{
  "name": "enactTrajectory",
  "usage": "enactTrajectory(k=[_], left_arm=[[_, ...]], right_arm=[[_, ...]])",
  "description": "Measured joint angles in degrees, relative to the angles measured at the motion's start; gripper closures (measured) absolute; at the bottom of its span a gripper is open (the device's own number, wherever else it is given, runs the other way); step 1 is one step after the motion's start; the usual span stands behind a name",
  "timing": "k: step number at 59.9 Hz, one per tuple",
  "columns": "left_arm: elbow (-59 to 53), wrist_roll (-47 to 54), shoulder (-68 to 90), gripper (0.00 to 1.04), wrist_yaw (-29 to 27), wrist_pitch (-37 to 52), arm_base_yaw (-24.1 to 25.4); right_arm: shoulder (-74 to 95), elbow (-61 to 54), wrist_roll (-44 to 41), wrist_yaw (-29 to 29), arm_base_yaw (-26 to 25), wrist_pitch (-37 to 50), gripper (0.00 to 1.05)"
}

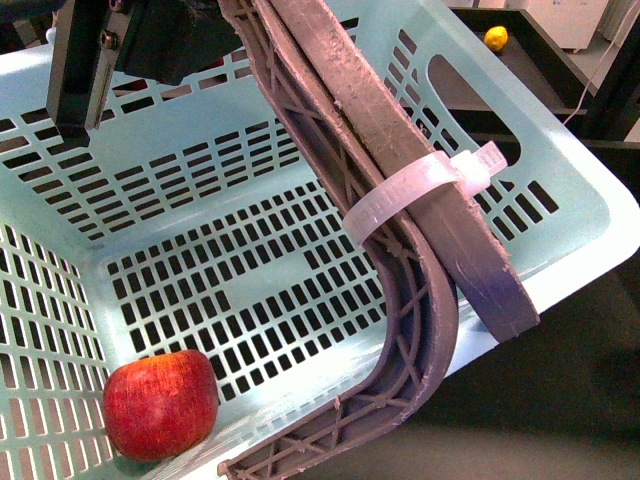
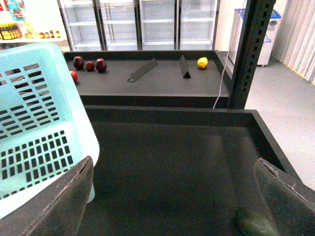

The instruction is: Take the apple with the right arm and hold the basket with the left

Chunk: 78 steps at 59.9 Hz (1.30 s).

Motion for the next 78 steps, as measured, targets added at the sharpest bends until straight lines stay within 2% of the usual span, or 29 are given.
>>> enactTrajectory(k=[13,15,16,20,26,32,53,62,78], left_arm=[[0.0,0.0,0.0,0.89,-0.1,0.0,0.0],[0.0,-0.3,0.0,0.89,-3.5,0.5,-0.6],[0.0,-1.3,0.0,0.89,-8.5,1.0,-1.3],[0.0,-3.7,0.0,0.89,-22.4,1.5,-2.2],[0.0,-4.8,0.0,0.89,-27.8,2.0,0.0],[0.0,-5.8,0.0,0.89,-27.8,2.2,3.1],[-2.4,-19.7,6.9,0.89,-20.8,6.6,18.8],[-2.7,-21.9,11.7,0.89,-21.9,7.8,24.7],[-2.7,-24.1,17.4,0.89,-21.9,8.7,27.5]], right_arm=[[0.0,0.0,0.0,0.0,0.0,0.0,0.09],[0.0,0.0,0.0,0.0,0.0,0.0,0.09],[0.0,0.0,0.0,0.0,0.0,0.0,0.09],[0.0,0.0,0.0,-0.1,0.0,0.0,0.09],[0.0,0.0,0.0,0.0,0.0,0.0,0.09],[0.0,0.0,0.0,0.0,0.0,0.0,0.09],[0.0,0.0,0.0,-0.1,0.0,0.0,0.09],[0.0,0.0,0.0,-0.1,0.0,0.0,0.09],[0.0,0.0,0.0,-0.1,0.0,0.0,0.09]])
